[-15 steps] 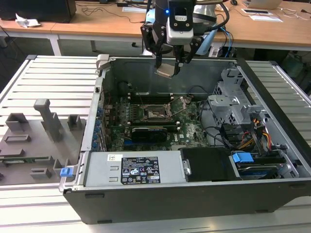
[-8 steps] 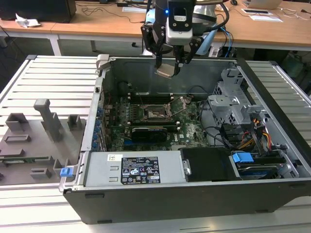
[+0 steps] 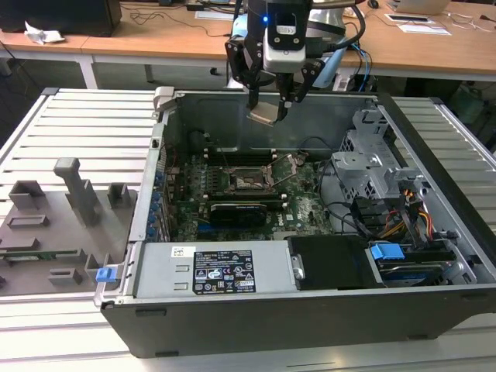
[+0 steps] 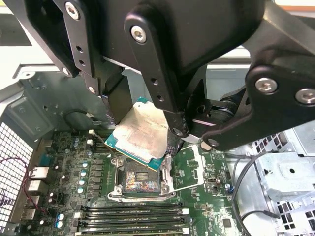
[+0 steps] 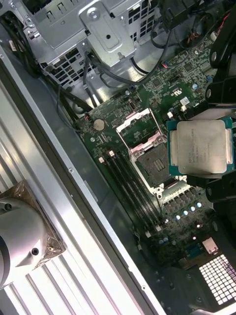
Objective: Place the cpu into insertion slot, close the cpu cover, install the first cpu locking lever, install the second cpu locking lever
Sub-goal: 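Place the cpu into insertion slot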
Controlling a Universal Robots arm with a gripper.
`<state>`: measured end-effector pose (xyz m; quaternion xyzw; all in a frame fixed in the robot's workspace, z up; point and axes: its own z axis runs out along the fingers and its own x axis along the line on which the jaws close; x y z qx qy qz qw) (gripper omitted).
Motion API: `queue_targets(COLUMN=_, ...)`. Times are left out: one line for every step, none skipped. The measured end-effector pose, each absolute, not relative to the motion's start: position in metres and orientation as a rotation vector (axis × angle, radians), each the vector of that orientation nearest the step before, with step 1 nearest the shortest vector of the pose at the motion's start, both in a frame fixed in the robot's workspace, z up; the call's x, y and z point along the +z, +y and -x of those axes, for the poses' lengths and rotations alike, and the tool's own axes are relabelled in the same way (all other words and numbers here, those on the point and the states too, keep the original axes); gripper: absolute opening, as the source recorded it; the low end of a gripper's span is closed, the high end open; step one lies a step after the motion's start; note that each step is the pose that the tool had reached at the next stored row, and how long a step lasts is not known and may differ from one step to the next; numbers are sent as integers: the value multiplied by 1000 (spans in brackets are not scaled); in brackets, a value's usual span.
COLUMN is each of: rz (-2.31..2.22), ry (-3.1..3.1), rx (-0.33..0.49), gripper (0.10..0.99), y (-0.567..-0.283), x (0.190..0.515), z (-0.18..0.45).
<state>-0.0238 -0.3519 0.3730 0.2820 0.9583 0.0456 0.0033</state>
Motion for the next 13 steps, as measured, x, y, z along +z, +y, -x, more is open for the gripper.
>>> queue_targets(rz=-886, ry=3004, rx=143, gripper=529, y=-352, x=373, z=24)
queue_targets(rz=-887, ry=3003, rx=143, gripper=529, y=-352, x=373, z=24)
queue_targets(rz=-889, ry=3003, rx=143, gripper=529, y=-352, x=372, z=24)
queue_targets(rz=-889, ry=3003, rx=143, gripper=529, y=-352, x=372, z=24)
queue_targets(rz=-890, ry=3002, rx=143, gripper=529, y=-352, x=371, z=24)
queue_targets(rz=-890, ry=3002, rx=143, gripper=529, y=-352, x=371, z=24)
queue_targets(rz=-891, ry=3002, rx=143, gripper=529, y=-352, x=370, z=24)
queue_targets(rz=-891, ry=3002, rx=143, gripper=529, y=-352, x=370, z=24)
queue_targets(rz=-892, ry=3002, rx=143, gripper=529, y=-352, x=369, z=24)
queue_targets(rz=-892, ry=3002, rx=143, gripper=529, y=-352, x=369, z=24)
queue_targets(rz=-893, ry=3001, rx=143, gripper=529, y=-352, x=368, z=24)
queue_targets(rz=-893, ry=3001, rx=143, gripper=529, y=-352, x=368, z=24)
queue_targets(rz=-893, ry=3001, rx=143, gripper=529, y=-352, x=367, z=24)
